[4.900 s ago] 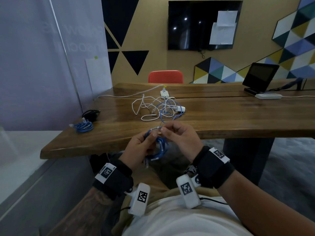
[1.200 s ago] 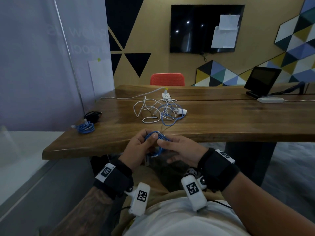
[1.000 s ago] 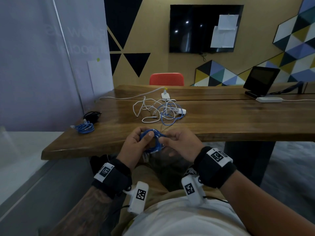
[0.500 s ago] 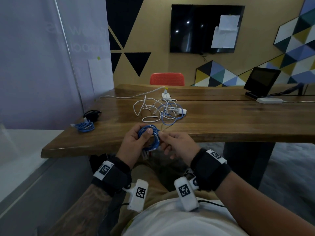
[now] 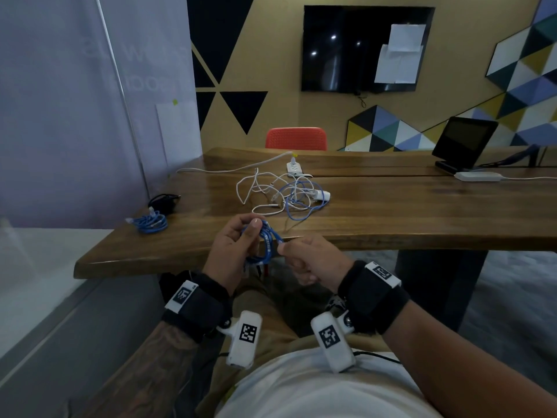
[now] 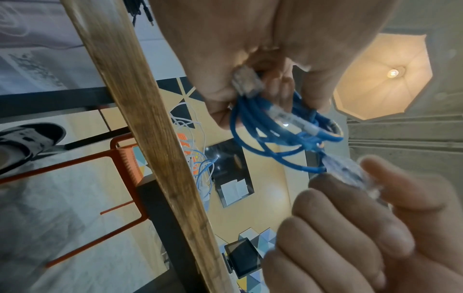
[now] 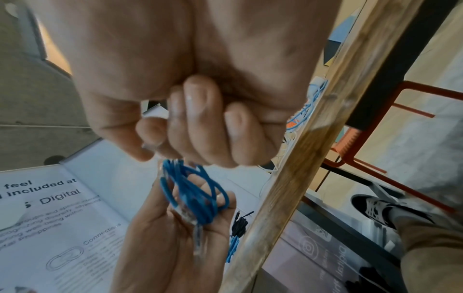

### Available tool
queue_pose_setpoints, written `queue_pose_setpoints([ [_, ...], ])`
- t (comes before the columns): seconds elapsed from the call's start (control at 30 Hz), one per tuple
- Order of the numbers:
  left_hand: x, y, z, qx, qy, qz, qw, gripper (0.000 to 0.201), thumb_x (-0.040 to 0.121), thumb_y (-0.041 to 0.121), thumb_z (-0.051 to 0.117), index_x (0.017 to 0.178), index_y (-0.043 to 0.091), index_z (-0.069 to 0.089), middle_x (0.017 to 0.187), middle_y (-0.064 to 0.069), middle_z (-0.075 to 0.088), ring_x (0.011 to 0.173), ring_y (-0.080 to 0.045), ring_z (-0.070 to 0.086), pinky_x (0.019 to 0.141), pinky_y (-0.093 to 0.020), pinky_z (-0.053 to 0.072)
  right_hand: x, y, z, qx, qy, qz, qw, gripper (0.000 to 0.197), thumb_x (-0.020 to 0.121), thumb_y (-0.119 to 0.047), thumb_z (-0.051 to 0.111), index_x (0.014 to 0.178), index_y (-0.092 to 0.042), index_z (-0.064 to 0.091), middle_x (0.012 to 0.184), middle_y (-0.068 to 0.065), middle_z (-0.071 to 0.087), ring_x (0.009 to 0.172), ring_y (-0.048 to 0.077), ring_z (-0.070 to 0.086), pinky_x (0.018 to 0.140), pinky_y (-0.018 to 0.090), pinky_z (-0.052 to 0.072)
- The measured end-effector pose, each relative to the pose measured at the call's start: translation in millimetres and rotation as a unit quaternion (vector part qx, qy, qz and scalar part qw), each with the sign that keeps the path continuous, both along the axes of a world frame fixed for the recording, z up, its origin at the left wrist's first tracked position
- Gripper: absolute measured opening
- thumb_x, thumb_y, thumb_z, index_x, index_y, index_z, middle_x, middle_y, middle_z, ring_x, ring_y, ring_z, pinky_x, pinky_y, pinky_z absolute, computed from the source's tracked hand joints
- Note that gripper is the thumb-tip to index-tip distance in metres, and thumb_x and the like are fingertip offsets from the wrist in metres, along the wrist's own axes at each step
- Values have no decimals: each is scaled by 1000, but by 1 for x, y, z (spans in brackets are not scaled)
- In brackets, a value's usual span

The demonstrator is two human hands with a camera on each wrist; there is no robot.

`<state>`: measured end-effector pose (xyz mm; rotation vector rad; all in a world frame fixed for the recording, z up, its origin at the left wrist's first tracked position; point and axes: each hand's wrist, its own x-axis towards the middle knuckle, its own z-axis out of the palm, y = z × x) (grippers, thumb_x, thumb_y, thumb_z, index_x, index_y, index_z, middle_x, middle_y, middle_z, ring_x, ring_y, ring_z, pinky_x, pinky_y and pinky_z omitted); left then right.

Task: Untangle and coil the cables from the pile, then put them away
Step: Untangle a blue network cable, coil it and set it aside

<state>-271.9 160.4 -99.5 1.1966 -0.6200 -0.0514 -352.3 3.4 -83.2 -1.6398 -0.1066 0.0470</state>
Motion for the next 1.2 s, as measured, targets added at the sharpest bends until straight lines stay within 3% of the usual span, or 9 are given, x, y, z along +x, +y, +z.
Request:
queue_pose_setpoints([
  [0.13, -2, 3, 4, 3, 45, -15, 999, 17, 101, 9, 42, 105, -1, 54, 54, 7, 59, 43, 0, 52, 44, -13, 43, -7, -6, 1, -29, -1, 52, 998, 52, 102, -21, 48, 51, -24, 49, 47, -6, 36, 37, 10, 29, 44, 22, 25],
  [0.27, 3, 1, 0, -9, 64, 3, 998, 19, 100, 19, 45, 97, 5, 59, 50, 9, 45, 45, -2, 40, 46, -15, 39, -2, -11, -6, -113, -57, -43, 991, 42, 100, -33, 56, 61, -19, 56, 51, -1, 44, 43, 16, 38, 50, 29, 31],
  [0.37, 6, -3, 0, -7, 59, 10, 998, 22, 103, 21, 42, 95, 9, 58, 53, 10, 45, 49, -3, 40, 50, -16, 39, 5, -10, -6, -171, -87, -105, 976, 31, 87, -53, 67, 105, -29, 61, 89, -9, 67, 75, 16, 67, 53, 28, 48],
  [0.43, 1, -6, 4, -11, 58, -9, 998, 20, 105, 18, 37, 100, 7, 53, 51, 10, 51, 47, -1, 47, 50, -15, 43, 13, -7, -4, -137, -94, -87, 982, 43, 86, -42, 72, 123, -28, 55, 110, -6, 68, 94, 16, 70, 59, 25, 53],
  [0.57, -3, -5, 10, -16, 71, -35, 997, 23, 104, 11, 36, 115, -2, 51, 52, 8, 57, 47, 1, 52, 48, -13, 43, 30, -1, 4, -100, -122, -87, 984, 26, 95, -17, 66, 120, -10, 63, 101, 7, 74, 79, 13, 68, 59, 16, 51],
  [0.67, 7, 2, 12, -36, 139, -85, 986, 27, 105, 19, 36, 105, 0, 55, 49, 11, 43, 41, 0, 38, 46, -13, 39, 42, -3, 3, -63, -106, -55, 991, 23, 97, -10, 61, 118, -3, 66, 89, 11, 72, 67, 16, 66, 59, 21, 56],
  [0.83, 30, 17, 10, -61, 213, -149, 964, 33, 101, 36, 41, 86, 11, 57, 49, 9, 25, 43, -4, 22, 60, -22, 32, 67, 0, 5, 22, -72, 16, 997, 24, 97, -10, 59, 118, -3, 66, 93, 17, 68, 69, 19, 65, 64, 25, 59],
  [1.0, 58, 10, 26, -82, 210, -23, 974, 27, 106, 27, 34, 103, 8, 54, 53, 8, 31, 47, -5, 27, 45, -16, 33, 116, 12, 11, 53, -33, -21, 998, 21, 97, -19, 62, 117, -11, 65, 100, 11, 66, 80, 17, 65, 67, 32, 58],
  [1.2, 99, 18, 31, -152, 254, 64, 953, 29, 106, 28, 38, 81, 14, 47, 57, 3, 34, 52, -11, 35, 62, -28, 39, 167, 30, 24, 5, 29, 18, 999, 26, 95, -22, 67, 116, -8, 66, 99, 9, 73, 83, 17, 71, 76, 36, 59],
])
